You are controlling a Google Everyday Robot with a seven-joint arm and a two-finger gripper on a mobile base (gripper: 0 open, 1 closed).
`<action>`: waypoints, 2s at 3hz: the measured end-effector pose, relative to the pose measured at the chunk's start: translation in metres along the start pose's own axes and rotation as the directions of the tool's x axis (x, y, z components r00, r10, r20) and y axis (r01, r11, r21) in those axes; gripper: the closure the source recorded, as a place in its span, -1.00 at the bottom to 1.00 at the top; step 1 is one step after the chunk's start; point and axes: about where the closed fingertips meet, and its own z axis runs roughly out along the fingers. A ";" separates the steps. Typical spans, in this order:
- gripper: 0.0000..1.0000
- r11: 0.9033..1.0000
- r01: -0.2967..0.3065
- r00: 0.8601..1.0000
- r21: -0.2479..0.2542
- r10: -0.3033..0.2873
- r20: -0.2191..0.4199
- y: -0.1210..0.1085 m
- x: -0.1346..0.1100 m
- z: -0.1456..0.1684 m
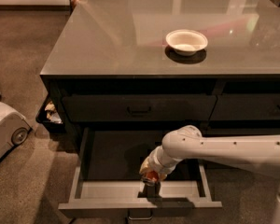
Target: Pick coke can from middle drawer and place on counter
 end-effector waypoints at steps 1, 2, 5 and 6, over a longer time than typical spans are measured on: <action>1.00 0.994 0.112 0.992 0.002 -0.112 -0.065 -0.028 -0.010 -0.055; 1.00 0.979 0.206 0.969 -0.006 -0.205 -0.140 -0.064 -0.007 -0.109; 1.00 0.848 0.520 0.793 -0.102 -0.524 -0.311 -0.136 0.004 -0.269; 1.00 0.848 0.520 0.793 -0.102 -0.524 -0.311 -0.136 0.004 -0.269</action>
Offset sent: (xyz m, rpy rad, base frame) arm 0.0211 0.0323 0.2065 -0.0710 -0.3362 0.2115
